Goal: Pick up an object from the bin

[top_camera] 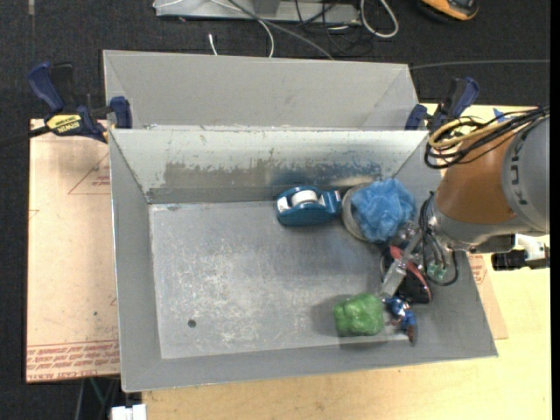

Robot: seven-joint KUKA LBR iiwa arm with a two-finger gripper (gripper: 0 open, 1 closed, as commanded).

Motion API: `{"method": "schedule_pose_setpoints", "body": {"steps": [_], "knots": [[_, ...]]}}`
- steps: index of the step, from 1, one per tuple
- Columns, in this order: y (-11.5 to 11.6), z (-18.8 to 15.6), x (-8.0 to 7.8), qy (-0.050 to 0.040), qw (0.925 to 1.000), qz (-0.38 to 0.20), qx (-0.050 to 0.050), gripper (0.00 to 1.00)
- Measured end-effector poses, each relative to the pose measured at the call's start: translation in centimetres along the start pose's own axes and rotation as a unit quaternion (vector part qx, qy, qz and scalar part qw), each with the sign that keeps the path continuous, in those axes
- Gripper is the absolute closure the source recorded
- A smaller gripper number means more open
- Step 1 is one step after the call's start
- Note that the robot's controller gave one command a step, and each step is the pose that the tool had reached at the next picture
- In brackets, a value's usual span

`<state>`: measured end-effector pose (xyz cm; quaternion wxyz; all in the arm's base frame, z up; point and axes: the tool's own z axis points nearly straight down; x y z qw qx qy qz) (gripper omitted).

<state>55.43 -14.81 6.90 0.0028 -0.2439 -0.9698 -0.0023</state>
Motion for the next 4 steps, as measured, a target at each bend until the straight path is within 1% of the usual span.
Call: {"method": "schedule_pose_setpoints", "body": {"steps": [1, 2, 3, 4], "knots": [[0.3, -5.9, -0.2, -0.0057, 0.9992, -0.039, 0.000, 0.00], [-0.3, -3.1, 4.7, -0.0016, 0.9976, 0.069, -0.001, 0.00], [2.4, -0.1, -0.3, -0.0052, 0.9966, 0.082, 0.000, 0.00], [1.6, -0.3, 5.8, -0.0045, 0.9975, 0.070, -0.002, 1.00]]}}
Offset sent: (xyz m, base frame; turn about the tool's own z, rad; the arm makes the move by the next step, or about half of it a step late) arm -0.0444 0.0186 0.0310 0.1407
